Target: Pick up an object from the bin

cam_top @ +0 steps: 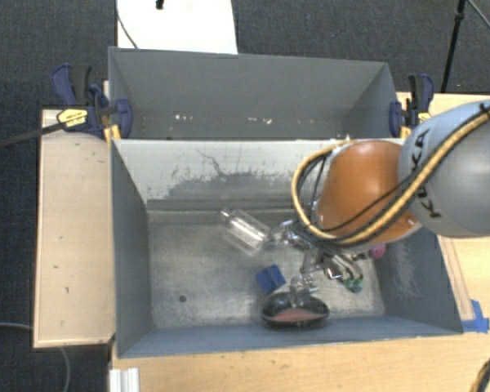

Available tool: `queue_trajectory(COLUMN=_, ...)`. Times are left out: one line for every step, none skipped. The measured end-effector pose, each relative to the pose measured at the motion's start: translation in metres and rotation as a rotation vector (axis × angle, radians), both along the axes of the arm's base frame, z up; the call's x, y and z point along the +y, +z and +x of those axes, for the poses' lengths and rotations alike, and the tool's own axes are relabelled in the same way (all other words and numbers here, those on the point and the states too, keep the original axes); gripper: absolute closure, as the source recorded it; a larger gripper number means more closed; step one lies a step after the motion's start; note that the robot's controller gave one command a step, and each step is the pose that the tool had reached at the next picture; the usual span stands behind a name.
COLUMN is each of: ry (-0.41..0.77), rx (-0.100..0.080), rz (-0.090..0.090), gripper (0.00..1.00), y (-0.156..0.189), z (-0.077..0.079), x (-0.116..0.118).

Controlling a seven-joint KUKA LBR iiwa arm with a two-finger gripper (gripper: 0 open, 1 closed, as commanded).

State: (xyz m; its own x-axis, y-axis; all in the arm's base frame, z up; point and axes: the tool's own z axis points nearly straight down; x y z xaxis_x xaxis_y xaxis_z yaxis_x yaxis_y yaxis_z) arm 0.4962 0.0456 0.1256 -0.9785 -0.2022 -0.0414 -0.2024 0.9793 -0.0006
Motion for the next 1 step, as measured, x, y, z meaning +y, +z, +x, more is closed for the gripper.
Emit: queue_trajectory(ry=-0.001, rx=0.030, rz=-0.006, gripper=1.00, y=-0.0064, z=-0.0078, x=-0.0023)
